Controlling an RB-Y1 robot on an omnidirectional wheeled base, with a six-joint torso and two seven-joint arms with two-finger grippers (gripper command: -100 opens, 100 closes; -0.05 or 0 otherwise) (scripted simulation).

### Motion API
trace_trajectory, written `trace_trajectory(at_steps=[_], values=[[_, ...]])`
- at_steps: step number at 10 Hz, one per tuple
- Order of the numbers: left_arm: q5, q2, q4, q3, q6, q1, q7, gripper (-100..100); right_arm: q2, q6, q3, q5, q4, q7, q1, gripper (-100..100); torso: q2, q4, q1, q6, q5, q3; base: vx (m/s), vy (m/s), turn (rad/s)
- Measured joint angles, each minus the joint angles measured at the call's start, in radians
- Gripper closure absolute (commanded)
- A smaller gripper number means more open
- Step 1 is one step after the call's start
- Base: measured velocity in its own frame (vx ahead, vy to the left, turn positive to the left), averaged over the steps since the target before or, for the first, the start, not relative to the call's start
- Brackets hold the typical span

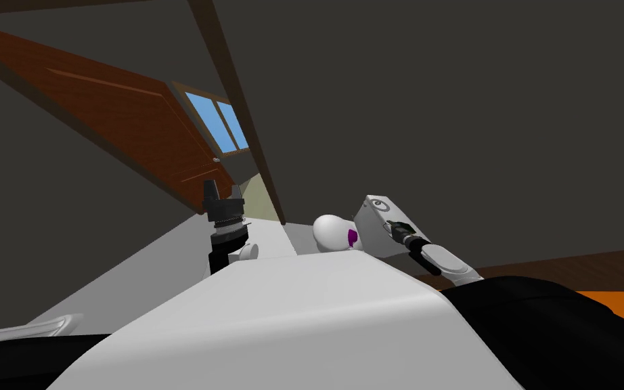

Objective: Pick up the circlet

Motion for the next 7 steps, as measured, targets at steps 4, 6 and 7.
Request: trace_trajectory(at_steps=[4,6,7], values=[[0.000,0.000,0.000,0.000,0.000,0.000,0.000,0,0.001,-0.001,0.001,0.000,0.002,0.000,0.002,100,-0.001,0.001,0.002,-0.002,0.002,0.000,-0.001,0.000,-0.004],[0.000,0.000,0.000,0.000,0.000,0.000,0.000,0,0.001,0.000,0.001,0.000,0.002,0.000,0.002,100,-0.001,0.001,0.002,-0.002,0.002,0.000,0.000,0.000,0.000],[0.000,0.000,0.000,0.000,0.000,0.000,0.000,0,0.001,0.000,0.001,0.000,0.002,-0.001,0.002,0,-0.001,0.001,0.002,-0.002,0.002,0.000,0.000,0.000,0.000]])
